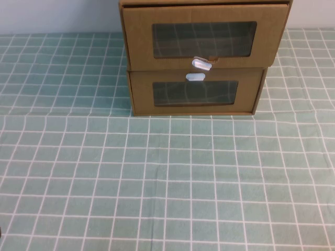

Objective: Open the shoe box
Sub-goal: 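Pull the top drawer of the cardboard box fully open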

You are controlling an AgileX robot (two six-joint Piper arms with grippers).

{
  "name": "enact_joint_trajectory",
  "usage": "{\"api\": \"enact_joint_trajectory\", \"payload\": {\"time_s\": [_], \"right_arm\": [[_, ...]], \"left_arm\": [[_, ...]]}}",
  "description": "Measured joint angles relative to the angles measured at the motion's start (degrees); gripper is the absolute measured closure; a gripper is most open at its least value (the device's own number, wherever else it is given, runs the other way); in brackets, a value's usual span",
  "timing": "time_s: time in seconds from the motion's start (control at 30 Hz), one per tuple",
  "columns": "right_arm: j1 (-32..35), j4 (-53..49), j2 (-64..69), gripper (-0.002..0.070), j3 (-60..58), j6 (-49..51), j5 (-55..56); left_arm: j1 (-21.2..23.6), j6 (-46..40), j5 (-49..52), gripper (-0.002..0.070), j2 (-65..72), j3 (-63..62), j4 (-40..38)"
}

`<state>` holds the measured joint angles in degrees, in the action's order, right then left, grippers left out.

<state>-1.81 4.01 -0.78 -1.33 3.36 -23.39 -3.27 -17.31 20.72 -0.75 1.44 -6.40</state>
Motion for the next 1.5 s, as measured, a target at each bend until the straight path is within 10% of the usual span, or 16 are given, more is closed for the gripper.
{"api": "enact_joint_trajectory", "payload": {"time_s": [1.13, 1.5], "right_arm": [[0.00, -0.10, 0.00, 0.0691, 0.00, 0.00, 0.65], [0.00, -0.10, 0.00, 0.0691, 0.00, 0.00, 27.61]], "left_arm": [[0.00, 0.21, -9.34, 0.0680, 0.00, 0.10, 0.19], [0.00, 0.21, -28.84, 0.0680, 0.00, 0.10, 0.19]]}}
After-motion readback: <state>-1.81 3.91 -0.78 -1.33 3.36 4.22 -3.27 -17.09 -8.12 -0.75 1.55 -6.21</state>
